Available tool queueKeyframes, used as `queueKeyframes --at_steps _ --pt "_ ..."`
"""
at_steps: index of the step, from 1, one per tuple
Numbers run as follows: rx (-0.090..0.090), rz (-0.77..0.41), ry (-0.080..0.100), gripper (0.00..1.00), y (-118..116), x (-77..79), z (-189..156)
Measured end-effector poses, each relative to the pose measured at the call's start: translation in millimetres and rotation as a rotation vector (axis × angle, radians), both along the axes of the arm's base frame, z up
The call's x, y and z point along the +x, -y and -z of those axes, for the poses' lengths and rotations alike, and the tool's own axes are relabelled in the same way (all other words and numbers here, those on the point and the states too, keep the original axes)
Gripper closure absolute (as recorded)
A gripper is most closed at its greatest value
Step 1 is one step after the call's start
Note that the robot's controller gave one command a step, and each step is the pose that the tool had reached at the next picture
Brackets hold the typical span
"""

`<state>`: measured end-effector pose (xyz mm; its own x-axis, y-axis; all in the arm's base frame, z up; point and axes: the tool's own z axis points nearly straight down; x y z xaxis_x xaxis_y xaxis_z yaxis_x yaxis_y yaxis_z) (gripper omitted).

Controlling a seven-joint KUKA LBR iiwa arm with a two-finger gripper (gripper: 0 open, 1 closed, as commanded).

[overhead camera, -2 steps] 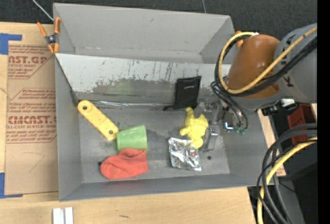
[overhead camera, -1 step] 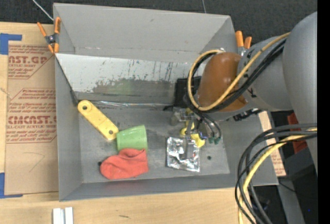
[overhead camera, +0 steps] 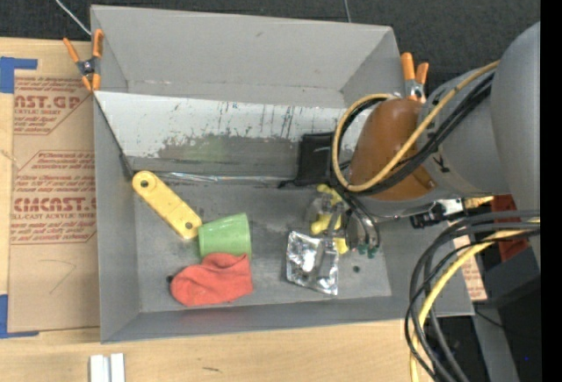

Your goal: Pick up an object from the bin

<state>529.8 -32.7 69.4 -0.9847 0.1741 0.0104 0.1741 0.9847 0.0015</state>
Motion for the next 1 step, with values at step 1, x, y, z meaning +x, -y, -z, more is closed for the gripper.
queueKeyframes --at_steps 1 --pt "-0.002 -0.094 0.008 1.00 -1.9 -8.5 -0.4"
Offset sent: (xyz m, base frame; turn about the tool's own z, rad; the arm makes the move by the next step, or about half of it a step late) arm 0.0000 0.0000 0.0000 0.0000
